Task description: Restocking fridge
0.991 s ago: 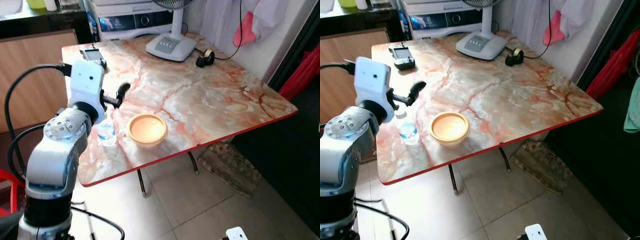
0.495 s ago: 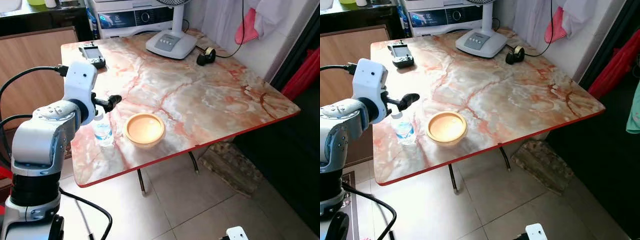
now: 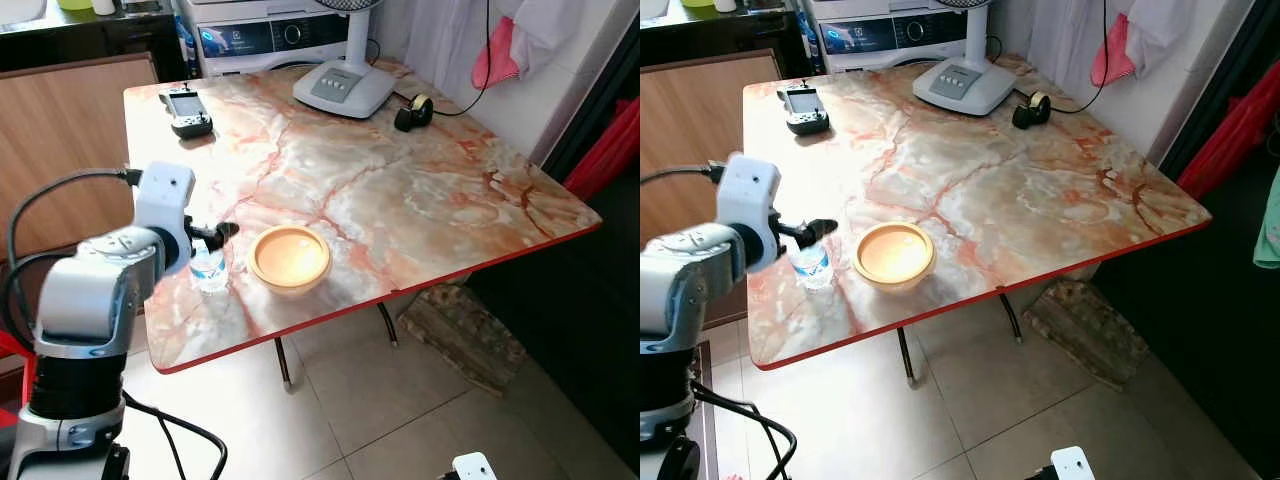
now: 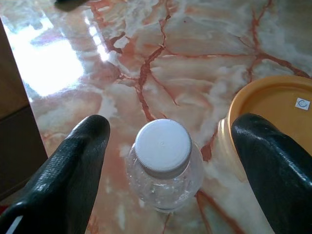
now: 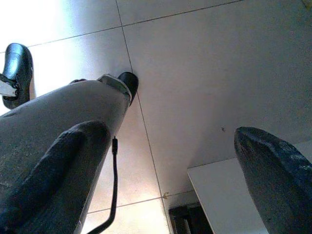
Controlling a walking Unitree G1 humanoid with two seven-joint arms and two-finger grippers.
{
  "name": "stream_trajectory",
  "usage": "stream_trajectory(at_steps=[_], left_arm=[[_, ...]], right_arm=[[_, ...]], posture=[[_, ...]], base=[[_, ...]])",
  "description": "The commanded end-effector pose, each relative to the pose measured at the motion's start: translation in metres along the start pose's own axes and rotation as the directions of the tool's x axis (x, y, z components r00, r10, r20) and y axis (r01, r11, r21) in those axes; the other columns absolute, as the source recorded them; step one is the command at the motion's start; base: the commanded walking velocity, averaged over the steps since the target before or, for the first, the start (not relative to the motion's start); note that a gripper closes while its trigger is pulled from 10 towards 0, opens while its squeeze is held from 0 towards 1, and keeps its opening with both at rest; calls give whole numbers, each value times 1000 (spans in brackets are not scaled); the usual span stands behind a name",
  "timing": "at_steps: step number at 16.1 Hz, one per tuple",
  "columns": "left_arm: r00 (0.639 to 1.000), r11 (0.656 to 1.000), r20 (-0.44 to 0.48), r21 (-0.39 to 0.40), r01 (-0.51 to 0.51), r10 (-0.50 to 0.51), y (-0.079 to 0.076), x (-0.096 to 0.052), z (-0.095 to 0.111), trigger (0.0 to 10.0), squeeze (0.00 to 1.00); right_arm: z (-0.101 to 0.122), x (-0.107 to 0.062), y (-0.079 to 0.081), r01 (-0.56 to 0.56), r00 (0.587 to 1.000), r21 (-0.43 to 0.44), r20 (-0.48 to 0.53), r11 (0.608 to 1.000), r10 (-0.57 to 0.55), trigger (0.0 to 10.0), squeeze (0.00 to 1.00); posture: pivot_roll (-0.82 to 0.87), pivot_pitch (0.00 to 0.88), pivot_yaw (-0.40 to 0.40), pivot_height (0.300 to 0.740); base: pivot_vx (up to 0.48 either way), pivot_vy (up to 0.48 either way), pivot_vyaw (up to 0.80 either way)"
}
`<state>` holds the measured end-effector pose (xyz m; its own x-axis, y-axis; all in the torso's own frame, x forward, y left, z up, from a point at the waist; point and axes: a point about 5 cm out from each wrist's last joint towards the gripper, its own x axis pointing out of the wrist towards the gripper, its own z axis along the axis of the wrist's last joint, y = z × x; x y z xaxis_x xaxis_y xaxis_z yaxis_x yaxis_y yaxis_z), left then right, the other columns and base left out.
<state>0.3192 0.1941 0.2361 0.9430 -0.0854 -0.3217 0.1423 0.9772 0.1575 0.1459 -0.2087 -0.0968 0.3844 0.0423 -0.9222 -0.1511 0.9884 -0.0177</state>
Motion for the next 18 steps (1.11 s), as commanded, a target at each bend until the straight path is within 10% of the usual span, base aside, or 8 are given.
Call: stream_trajectory(at_steps=[1, 9, 10, 12, 18], left_arm=[[1000, 1000, 1, -2, -13, 13, 0, 1, -1, 10000, 0], [999, 999, -3, -23, -41, 41, 2, 7, -7, 10000, 0], [999, 999, 0, -25, -46, 46, 2, 7, -7, 9020, 0], [999, 999, 1, -23, -47, 47, 2, 7, -7, 0, 0], [999, 999, -6, -18, -51, 51, 3, 7, -9, 0, 0]], right_arm=[[-3, -1, -3, 8, 1000, 5, -10, 1000, -8, 10000, 0], [-3, -1, -5, 10, 1000, 5, -11, 1000, -10, 10000, 0], [-4, -1, -6, 11, 1000, 4, -11, 1000, -11, 10000, 0], [-3, -2, -6, 11, 1000, 2, -12, 1000, -11, 10000, 0], [-3, -1, -6, 11, 1000, 1, -16, 1000, -11, 10000, 0]], posture=[[165, 107, -64, 740], [156, 121, -71, 740], [158, 123, -74, 740], [158, 124, -75, 740], [160, 124, -75, 740]], base=[[0, 0, 0], [0, 0, 0], [0, 0, 0], [0, 0, 0], [0, 0, 0]])
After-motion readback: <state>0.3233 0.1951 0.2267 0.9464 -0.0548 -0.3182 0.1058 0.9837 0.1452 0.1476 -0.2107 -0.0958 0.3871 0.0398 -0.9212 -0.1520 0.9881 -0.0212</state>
